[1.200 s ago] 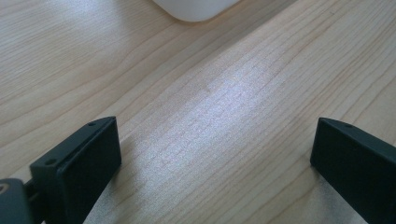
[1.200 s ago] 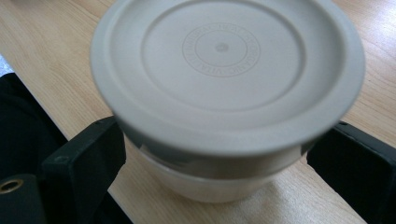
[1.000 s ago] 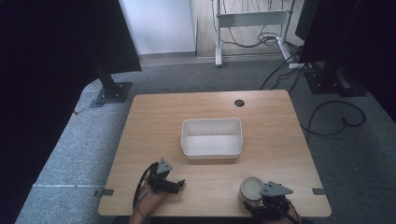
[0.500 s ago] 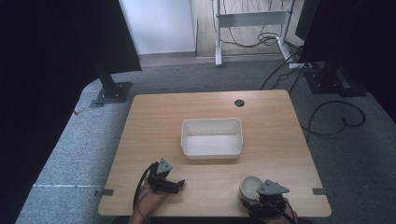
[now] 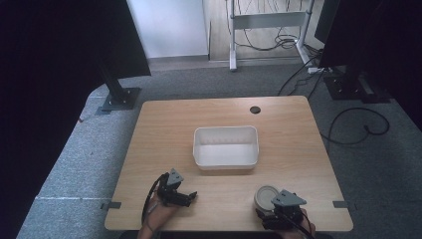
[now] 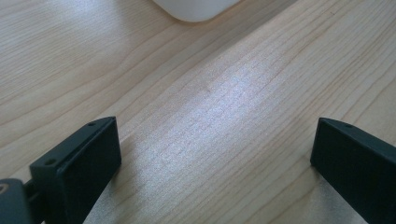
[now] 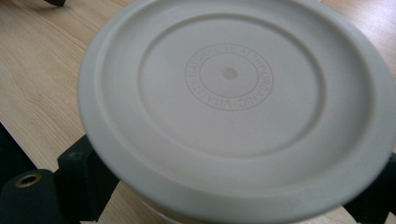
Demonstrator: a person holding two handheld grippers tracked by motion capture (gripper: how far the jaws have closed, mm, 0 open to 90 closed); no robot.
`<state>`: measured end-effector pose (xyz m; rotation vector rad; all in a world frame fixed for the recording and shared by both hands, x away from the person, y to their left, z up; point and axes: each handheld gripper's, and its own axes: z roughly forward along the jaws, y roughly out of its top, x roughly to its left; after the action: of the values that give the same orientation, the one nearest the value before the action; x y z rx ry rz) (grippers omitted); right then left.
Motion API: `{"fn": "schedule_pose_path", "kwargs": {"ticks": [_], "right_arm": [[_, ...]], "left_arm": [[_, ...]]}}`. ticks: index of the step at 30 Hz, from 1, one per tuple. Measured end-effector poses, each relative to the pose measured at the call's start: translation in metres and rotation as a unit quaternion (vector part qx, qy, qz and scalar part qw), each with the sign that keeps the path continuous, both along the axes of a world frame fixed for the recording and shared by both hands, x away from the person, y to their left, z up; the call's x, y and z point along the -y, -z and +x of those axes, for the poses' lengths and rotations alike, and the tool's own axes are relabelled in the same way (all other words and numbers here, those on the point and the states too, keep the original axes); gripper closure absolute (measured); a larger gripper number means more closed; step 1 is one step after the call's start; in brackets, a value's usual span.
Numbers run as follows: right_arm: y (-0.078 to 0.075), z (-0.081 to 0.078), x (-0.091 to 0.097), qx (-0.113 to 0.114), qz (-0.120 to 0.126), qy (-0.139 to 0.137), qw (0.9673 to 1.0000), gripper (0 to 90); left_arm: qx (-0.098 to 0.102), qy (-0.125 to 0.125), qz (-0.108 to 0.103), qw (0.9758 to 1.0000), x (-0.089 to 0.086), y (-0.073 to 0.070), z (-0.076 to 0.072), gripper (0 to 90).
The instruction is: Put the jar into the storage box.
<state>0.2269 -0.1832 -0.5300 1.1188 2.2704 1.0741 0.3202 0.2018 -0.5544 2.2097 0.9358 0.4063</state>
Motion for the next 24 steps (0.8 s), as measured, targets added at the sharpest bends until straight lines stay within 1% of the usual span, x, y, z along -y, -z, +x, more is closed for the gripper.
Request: {"fn": "schedule_pose_path", "kwargs": {"ticks": [5,13,24], "right_arm": [[-0.001,0.004,-0.002,-0.003,0.003,0.000,1.0000,9.6],[-0.004,0.011,-0.005,0.000,0.012,0.007,0.9999,9.6],[-0.006,0.020,-0.015,-0.001,0.017,0.004,0.9998,9.6]], "left_arm": [[0.000,0.000,0.000,1.0000,0.000,0.000,0.000,1.4],[0.000,0.000,0.000,1.0000,0.000,0.000,0.000,1.4],[0.000,0.000,0.000,1.0000,0.000,0.000,0.000,1.4]]}}
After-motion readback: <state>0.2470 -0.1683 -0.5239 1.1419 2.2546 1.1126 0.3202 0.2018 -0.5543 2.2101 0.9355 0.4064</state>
